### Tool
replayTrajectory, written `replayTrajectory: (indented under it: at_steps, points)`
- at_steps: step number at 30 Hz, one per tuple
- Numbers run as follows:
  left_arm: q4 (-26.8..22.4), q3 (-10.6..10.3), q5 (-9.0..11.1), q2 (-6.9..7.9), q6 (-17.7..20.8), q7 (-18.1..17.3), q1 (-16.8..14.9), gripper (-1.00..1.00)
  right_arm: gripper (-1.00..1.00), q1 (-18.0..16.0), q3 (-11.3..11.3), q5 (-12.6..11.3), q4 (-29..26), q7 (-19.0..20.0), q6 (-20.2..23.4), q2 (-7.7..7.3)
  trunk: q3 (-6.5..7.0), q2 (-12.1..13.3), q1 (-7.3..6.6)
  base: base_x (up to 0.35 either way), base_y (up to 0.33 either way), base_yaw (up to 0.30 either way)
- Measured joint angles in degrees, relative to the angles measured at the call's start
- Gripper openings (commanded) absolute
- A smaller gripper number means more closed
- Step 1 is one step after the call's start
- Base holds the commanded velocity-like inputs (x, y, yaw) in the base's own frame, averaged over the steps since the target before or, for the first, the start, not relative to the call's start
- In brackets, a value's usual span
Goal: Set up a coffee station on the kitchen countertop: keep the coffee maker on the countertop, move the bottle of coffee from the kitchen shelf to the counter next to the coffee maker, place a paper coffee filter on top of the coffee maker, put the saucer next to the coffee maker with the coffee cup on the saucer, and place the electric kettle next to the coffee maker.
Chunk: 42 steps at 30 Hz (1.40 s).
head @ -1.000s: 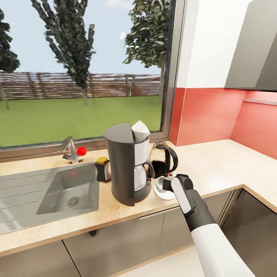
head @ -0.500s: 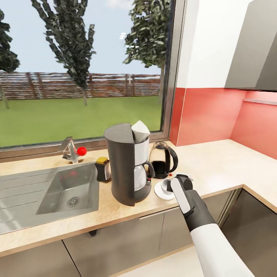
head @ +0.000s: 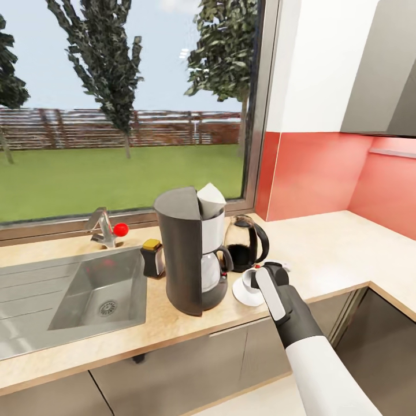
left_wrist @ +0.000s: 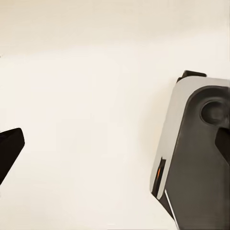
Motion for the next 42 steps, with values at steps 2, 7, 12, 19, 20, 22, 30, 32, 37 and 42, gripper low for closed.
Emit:
replayTrajectory:
  at_steps: [2,7,12,19,20,22,30,32,37,42]
  points:
    - [0.00,0.00,0.00,-0.06,0.02,-0.01,0.01,1.00,-1.00,0.00,0.00,-0.01,0.40,-0.02,0.00,-0.05,0.00,0.00,0.00,0.006,0.000,0.000]
    - [0.00,0.00,0.00,-0.07,0.00,-0.02,0.04,1.00,-1.00,0.00,0.06,-0.19,4.11,0.01,-0.09,-0.01,0.00,0.00,0.00,0.002,0.000,0.000]
    - [0.00,0.00,0.00,-0.15,-0.04,-0.02,0.43,1.00,-1.00,0.00,0.07,-0.21,5.19,0.01,-0.09,0.00,0.00,0.00,0.00,0.000,0.000,0.000]
    - [0.00,0.00,0.00,-0.16,-0.05,-0.02,0.53,1.00,-1.00,0.00,0.07,-0.24,5.40,0.01,-0.09,0.00,0.00,0.00,0.00,0.006,0.000,0.000]
    - [0.00,-0.01,0.00,-0.16,-0.06,-0.02,0.54,1.00,-1.00,0.00,0.08,-0.24,5.42,0.01,-0.09,0.00,0.00,-0.01,0.00,0.098,0.000,0.000]
    - [0.00,0.00,0.00,-0.16,-0.06,-0.02,0.54,1.00,-1.00,0.00,0.08,-0.24,5.44,0.01,-0.08,0.00,0.00,-0.01,-0.01,0.193,0.000,0.000]
    - [0.00,-0.05,0.00,-0.16,-0.06,-0.02,0.54,1.00,-1.00,0.00,0.12,-0.24,5.54,0.01,-0.09,0.00,0.00,0.00,0.00,0.127,0.000,0.000]
    - [0.00,-0.07,0.00,-0.16,-0.06,-0.02,0.54,1.00,-1.00,0.00,0.14,-0.24,5.54,0.01,-0.09,0.00,0.00,0.00,0.00,0.008,0.000,0.000]
    - [0.00,-0.09,0.00,-0.16,-0.06,-0.02,0.54,1.00,-1.00,-0.01,0.15,-0.17,5.54,0.01,-0.09,0.00,0.00,0.00,0.00,0.002,0.000,0.000]
    - [0.00,-0.09,0.00,-0.16,-0.06,-0.02,0.54,1.00,-1.00,0.00,0.09,-0.15,5.66,0.08,-0.15,-0.04,0.00,-0.01,-0.01,0.081,0.000,0.000]
